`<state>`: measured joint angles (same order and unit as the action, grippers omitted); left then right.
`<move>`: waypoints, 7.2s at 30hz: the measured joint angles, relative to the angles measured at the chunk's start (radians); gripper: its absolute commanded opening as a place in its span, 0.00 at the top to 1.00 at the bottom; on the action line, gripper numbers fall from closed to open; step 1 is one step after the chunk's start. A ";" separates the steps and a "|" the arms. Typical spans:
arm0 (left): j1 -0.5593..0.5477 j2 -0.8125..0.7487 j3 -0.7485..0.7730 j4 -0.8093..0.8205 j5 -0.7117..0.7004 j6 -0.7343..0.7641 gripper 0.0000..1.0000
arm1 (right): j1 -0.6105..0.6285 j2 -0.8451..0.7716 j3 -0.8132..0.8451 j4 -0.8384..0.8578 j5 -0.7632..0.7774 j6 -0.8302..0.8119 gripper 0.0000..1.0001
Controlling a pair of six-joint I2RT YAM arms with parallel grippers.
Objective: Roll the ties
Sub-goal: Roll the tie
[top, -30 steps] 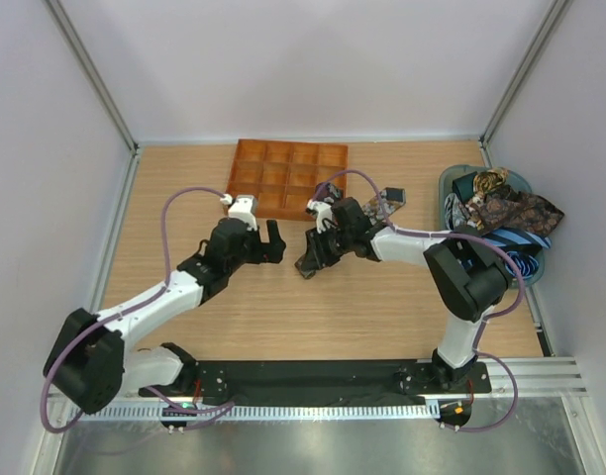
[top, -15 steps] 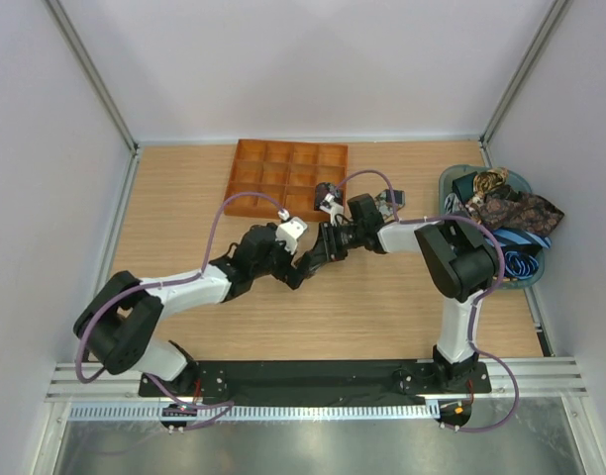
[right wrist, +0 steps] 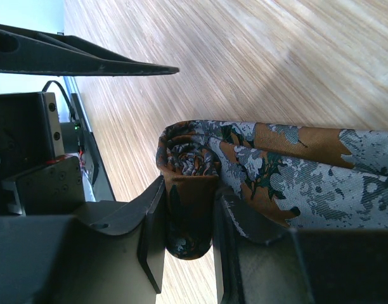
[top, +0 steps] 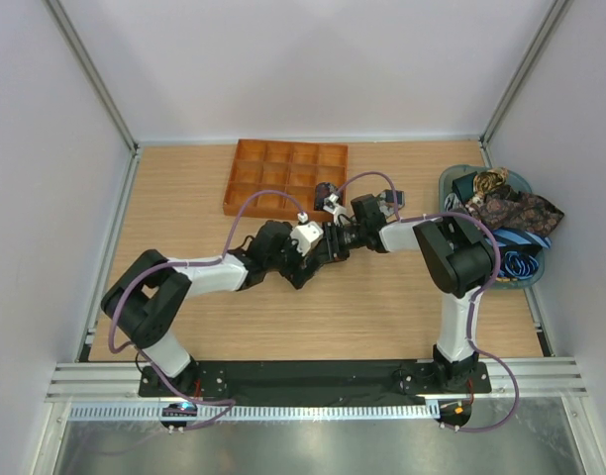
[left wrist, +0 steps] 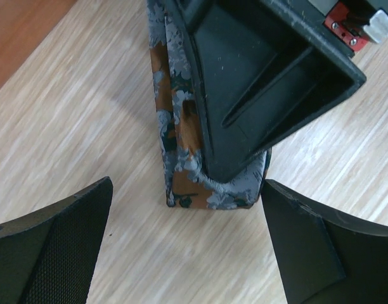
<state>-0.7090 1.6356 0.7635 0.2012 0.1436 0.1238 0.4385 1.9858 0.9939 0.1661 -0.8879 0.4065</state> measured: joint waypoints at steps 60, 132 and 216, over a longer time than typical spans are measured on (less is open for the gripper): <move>-0.119 0.128 0.203 -0.283 -0.101 -0.082 0.06 | 0.009 -0.114 -0.077 -0.106 0.122 -0.032 0.79; -0.100 0.268 0.401 -0.372 -0.017 0.011 0.70 | -0.192 -0.402 -0.344 0.058 0.313 0.123 0.43; -0.090 0.513 0.894 -1.145 0.014 -0.174 0.67 | 0.849 0.260 0.455 -0.803 1.991 -0.525 0.42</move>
<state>-0.7994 2.1490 1.6577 -0.9440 0.1581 -0.0505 1.2873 2.2459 1.4490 -0.6365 1.1027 -0.1184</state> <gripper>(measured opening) 0.388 0.571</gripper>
